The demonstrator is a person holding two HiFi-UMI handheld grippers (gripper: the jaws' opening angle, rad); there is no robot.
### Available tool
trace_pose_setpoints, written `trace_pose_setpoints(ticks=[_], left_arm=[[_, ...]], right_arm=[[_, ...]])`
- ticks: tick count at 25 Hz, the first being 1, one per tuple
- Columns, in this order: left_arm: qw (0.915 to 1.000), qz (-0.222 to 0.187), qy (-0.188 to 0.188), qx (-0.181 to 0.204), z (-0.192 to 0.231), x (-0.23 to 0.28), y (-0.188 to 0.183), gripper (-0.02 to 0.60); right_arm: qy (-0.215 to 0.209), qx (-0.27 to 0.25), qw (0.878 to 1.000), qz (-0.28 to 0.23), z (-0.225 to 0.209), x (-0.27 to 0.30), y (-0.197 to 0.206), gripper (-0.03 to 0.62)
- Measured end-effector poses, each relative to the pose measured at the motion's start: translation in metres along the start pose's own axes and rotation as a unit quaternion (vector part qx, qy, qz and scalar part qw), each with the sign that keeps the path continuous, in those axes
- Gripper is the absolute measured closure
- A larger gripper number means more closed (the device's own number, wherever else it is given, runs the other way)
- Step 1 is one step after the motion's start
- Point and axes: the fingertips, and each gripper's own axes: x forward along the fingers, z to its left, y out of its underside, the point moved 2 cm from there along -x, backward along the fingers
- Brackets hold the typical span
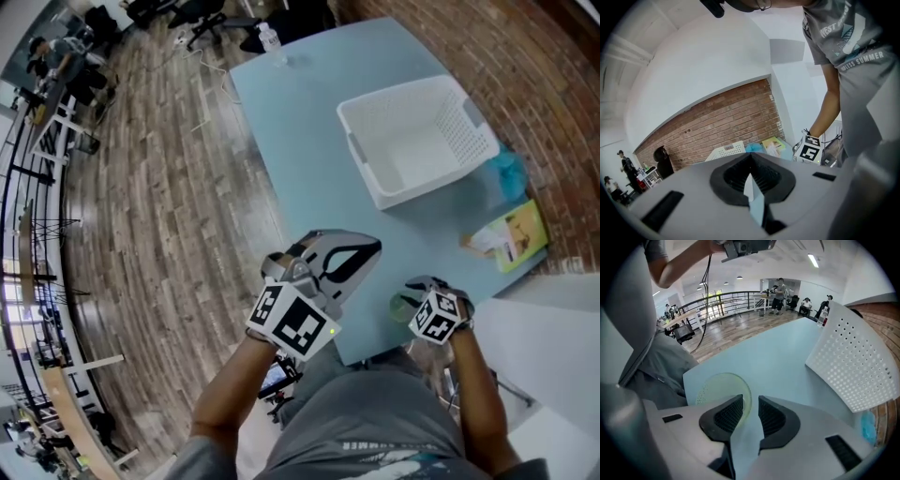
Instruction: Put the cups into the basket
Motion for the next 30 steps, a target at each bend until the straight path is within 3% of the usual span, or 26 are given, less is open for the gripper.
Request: trace_pose_setpoints(ticks=[2,3,10,17,30], left_arm=[[1.0000,-0.006,0.000,0.001,0.010,0.002,-0.002,0.580],[1.0000,-0.008,-0.001,0.001,0.015,0.002,-0.002,0.580],[0.9999,-0.007,0.001,0.009,0.045,0.003,0.008,0.580],[0.9998,-0.014,0.001,0.017,0.069,0.013,0.007,0.580],[0.9999,-0.009,0.004,0.014,0.108,0.035,0.014,0.580]], right_arm=[[-0.007,0.000,1.000,0.002,0.000,0.003,-0.001,0.557],[-0.007,-0.004,1.000,0.004,-0.001,0.002,-0.003,0.560],[0.057,-0.029,0.997,-0.032,-0.033,-0.052,-0.047,0.562],[0.136,-0.065,0.985,-0.079,-0.078,-0.120,-0.101,0.562],[0.178,-0.087,0.971,-0.130,-0.126,-0.182,-0.159,0.562]])
